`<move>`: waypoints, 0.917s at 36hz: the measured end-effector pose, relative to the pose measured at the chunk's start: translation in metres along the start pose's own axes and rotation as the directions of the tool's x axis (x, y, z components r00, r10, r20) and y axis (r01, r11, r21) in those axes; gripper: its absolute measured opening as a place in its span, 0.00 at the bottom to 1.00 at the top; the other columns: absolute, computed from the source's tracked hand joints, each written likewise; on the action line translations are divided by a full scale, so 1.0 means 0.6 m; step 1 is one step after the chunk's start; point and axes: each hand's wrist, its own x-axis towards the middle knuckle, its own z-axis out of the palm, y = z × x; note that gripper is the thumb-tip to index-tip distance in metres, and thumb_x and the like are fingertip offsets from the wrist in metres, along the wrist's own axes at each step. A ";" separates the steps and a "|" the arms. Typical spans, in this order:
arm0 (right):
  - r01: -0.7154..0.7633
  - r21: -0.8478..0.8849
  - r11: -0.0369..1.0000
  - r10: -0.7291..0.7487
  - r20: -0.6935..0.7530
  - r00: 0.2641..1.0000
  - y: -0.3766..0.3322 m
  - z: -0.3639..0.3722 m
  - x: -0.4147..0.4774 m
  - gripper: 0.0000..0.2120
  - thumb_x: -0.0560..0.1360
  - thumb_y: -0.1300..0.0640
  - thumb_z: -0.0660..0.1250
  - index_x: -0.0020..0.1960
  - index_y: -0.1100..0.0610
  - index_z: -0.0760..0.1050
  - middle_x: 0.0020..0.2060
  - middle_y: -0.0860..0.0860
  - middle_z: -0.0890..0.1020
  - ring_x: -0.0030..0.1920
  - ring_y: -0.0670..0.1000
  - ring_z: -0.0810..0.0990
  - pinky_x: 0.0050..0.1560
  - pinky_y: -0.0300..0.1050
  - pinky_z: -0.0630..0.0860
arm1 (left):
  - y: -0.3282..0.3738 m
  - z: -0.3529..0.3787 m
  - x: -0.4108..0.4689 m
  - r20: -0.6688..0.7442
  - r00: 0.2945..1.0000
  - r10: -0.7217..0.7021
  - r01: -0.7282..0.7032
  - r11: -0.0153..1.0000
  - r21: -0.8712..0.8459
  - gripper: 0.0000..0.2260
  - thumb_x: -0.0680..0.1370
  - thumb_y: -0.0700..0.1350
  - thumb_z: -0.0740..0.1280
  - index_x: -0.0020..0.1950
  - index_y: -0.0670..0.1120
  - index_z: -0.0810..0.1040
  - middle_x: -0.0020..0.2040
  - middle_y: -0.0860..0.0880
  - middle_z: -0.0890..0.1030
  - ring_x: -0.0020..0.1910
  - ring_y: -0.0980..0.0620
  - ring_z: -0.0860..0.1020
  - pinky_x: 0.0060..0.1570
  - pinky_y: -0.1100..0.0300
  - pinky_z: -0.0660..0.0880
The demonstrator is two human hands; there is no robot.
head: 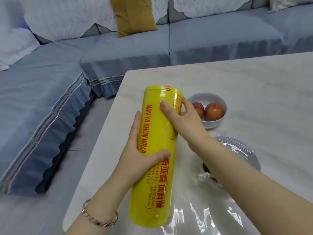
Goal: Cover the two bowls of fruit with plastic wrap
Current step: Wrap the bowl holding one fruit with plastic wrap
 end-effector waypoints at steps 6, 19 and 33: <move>0.026 -0.088 0.996 -0.026 0.000 1.000 0.002 -0.008 0.002 0.25 0.74 0.40 0.57 0.67 0.52 0.68 0.45 0.45 0.81 0.47 0.45 0.81 0.54 0.48 0.79 | -0.019 0.009 0.006 -0.105 0.994 0.013 -0.005 0.997 0.071 0.49 0.59 0.54 0.80 0.74 0.57 0.56 0.64 0.58 0.73 0.54 0.65 0.75 0.43 0.70 0.76; 0.031 -0.572 0.820 -0.070 -0.046 0.997 0.040 -0.145 -0.056 0.07 0.76 0.56 0.63 0.51 0.51 0.77 0.42 0.41 0.80 0.42 0.39 0.79 0.42 0.28 0.71 | 0.027 0.031 0.173 -0.552 0.816 0.170 -0.219 0.975 -0.023 0.50 0.58 0.56 0.77 0.72 0.60 0.51 0.70 0.51 0.65 0.69 0.47 0.65 0.65 0.46 0.69; 0.099 -0.779 0.619 -0.116 0.034 0.993 0.057 -0.214 -0.069 0.08 0.74 0.61 0.63 0.48 0.53 0.80 0.47 0.46 0.81 0.51 0.47 0.77 0.54 0.36 0.68 | -0.002 0.054 0.213 -0.509 0.854 0.109 -0.088 0.994 0.066 0.47 0.65 0.47 0.78 0.74 0.55 0.50 0.72 0.47 0.63 0.70 0.47 0.61 0.64 0.52 0.64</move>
